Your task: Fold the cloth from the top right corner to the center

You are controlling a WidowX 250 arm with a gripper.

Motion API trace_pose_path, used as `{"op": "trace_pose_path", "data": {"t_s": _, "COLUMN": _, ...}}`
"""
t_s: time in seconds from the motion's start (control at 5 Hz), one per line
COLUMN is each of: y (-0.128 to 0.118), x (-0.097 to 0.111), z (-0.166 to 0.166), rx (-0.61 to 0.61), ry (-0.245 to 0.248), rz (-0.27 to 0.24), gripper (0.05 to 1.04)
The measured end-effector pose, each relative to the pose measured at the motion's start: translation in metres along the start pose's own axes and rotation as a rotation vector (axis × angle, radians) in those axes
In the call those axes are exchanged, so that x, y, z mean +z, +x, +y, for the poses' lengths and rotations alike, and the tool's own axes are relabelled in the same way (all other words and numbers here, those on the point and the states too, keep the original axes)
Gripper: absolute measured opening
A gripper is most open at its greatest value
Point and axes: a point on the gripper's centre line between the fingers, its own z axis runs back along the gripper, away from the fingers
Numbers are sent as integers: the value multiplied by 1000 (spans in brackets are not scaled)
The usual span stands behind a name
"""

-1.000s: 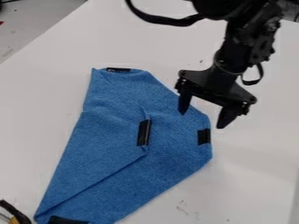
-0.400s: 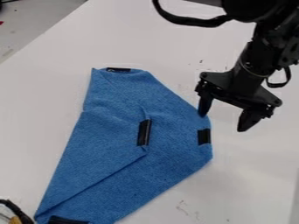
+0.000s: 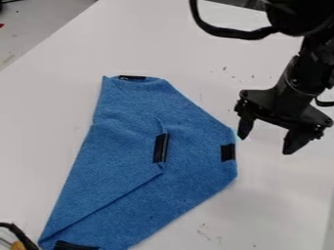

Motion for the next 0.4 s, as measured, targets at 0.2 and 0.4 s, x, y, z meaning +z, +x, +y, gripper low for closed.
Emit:
{"op": "trace_pose_path", "data": {"t_s": 0.2, "y": -1, "x": 4, "z": -7, "rx": 15, "ry": -23, "rz": -1, "gripper": 999}}
{"op": "trace_pose_path", "data": {"t_s": 0.4, "y": -6, "x": -5, "z": -7, "rx": 32, "ry": -38, "rz": 0, "gripper": 999}}
